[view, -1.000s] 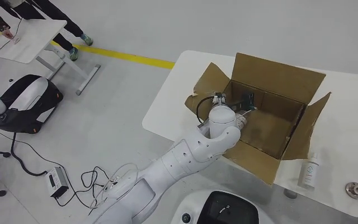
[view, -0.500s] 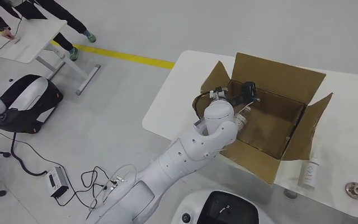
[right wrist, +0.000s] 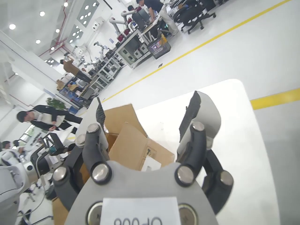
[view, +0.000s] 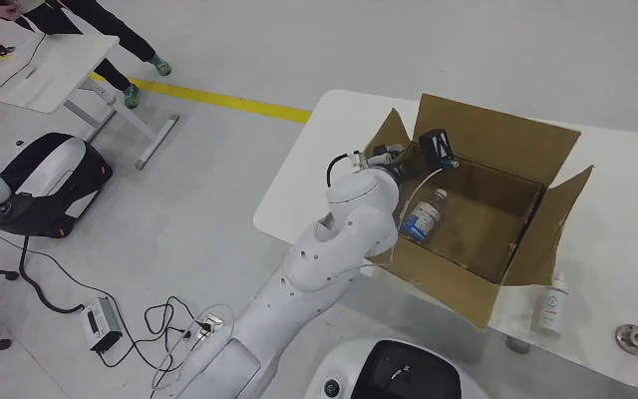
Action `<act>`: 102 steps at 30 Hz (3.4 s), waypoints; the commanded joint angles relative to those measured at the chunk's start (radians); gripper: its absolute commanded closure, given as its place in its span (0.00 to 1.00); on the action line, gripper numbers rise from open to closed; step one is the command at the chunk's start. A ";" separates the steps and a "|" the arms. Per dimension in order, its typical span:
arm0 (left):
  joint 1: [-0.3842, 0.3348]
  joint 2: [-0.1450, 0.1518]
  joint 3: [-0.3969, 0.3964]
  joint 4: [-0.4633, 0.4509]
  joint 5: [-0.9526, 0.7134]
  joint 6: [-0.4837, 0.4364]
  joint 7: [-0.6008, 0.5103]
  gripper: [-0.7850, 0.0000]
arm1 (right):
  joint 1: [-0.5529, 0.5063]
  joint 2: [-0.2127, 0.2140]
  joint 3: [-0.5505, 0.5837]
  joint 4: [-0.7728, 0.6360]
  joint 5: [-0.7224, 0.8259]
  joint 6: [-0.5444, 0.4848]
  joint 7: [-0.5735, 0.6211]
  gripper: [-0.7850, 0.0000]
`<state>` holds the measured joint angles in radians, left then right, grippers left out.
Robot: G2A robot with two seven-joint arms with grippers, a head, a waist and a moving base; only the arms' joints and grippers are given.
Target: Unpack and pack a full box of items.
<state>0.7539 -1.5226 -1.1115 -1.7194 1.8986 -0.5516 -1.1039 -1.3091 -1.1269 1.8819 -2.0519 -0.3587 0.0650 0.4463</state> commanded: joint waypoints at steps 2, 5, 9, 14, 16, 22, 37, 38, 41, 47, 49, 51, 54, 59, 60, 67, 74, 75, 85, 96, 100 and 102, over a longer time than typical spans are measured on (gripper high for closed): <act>0.021 0.004 -0.039 -0.070 -0.093 -0.058 -0.001 0.00 | 0.008 0.005 -0.008 -0.016 0.075 0.035 0.134 0.00; 0.034 0.008 -0.083 -0.122 -0.175 -0.096 -0.010 0.00 | 0.010 0.016 -0.041 -0.031 0.043 0.048 0.276 0.00; 0.044 0.014 -0.129 -0.168 -0.246 -0.126 -0.029 0.00 | 0.013 0.026 -0.109 -0.051 -0.067 0.047 0.370 0.00; 0.052 0.024 -0.184 -0.201 -0.321 -0.131 -0.033 0.00 | 0.019 0.032 -0.161 -0.064 -0.155 0.010 0.395 0.00; 0.053 0.025 -0.189 -0.202 -0.325 -0.130 -0.034 0.00 | 0.019 0.032 -0.161 -0.064 -0.155 0.010 0.395 0.00; 0.053 0.025 -0.189 -0.202 -0.325 -0.130 -0.034 0.00 | 0.018 0.032 -0.161 -0.063 -0.151 0.010 0.391 0.00; 0.053 0.025 -0.189 -0.202 -0.325 -0.130 -0.034 0.00 | 0.187 0.035 -0.382 -0.037 -0.280 0.213 0.534 0.48; 0.053 0.025 -0.189 -0.202 -0.325 -0.130 -0.034 0.00 | 0.194 0.036 -0.390 -0.036 -0.299 0.223 0.542 0.61; 0.053 0.025 -0.189 -0.202 -0.325 -0.130 -0.034 0.00 | 0.196 0.039 -0.395 -0.036 -0.331 0.250 0.572 1.00; 0.053 0.025 -0.189 -0.202 -0.325 -0.130 -0.034 0.00 | 0.174 0.044 -0.360 -0.041 -0.332 0.280 0.603 1.00; 0.053 0.025 -0.189 -0.202 -0.325 -0.130 -0.034 0.00 | 0.171 0.046 -0.346 -0.036 -0.319 0.279 0.601 1.00; 0.053 0.025 -0.189 -0.202 -0.325 -0.130 -0.034 0.00 | 0.171 0.046 -0.331 -0.029 -0.295 0.277 0.595 1.00; 0.053 0.025 -0.189 -0.202 -0.325 -0.130 -0.034 0.00 | 0.178 0.045 -0.302 -0.010 -0.208 0.268 0.587 1.00; 0.053 0.025 -0.189 -0.202 -0.325 -0.130 -0.034 0.00 | 0.203 0.051 -0.247 0.030 -0.110 0.193 0.608 1.00; 0.053 0.025 -0.189 -0.202 -0.325 -0.130 -0.034 0.00 | 0.208 0.054 -0.237 0.040 -0.104 0.177 0.623 1.00; 0.053 0.025 -0.189 -0.202 -0.325 -0.130 -0.034 0.00 | 0.242 0.070 -0.181 0.113 -0.033 0.115 0.722 1.00; 0.060 0.026 -0.186 -0.198 -0.319 -0.130 -0.026 0.00 | 0.295 0.088 -0.170 0.196 0.015 -0.008 0.802 1.00; 0.067 0.028 -0.178 -0.195 -0.302 -0.137 -0.015 0.00 | 0.304 0.090 -0.172 0.211 0.023 -0.028 0.808 1.00; -0.005 0.039 -0.026 -0.015 -0.173 -0.158 -0.006 0.00 | 0.342 0.105 -0.196 0.266 0.030 -0.074 0.773 1.00; -0.077 0.052 0.139 0.157 -0.076 -0.160 -0.005 0.00 | 0.311 0.120 -0.191 0.242 0.060 -0.060 0.739 1.00; -0.093 0.058 0.178 0.191 -0.112 -0.137 -0.028 0.00 | 0.302 0.124 -0.194 0.231 0.072 -0.053 0.729 1.00; -0.101 0.063 0.195 0.198 -0.136 -0.126 -0.039 0.00 | 0.299 0.127 -0.194 0.229 0.074 -0.051 0.722 1.00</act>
<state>0.6568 -1.4623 -0.9258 -1.5248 1.7771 -0.6836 -1.1371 -1.0088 -1.0016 1.6881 -1.8219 -0.2854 0.0126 1.1720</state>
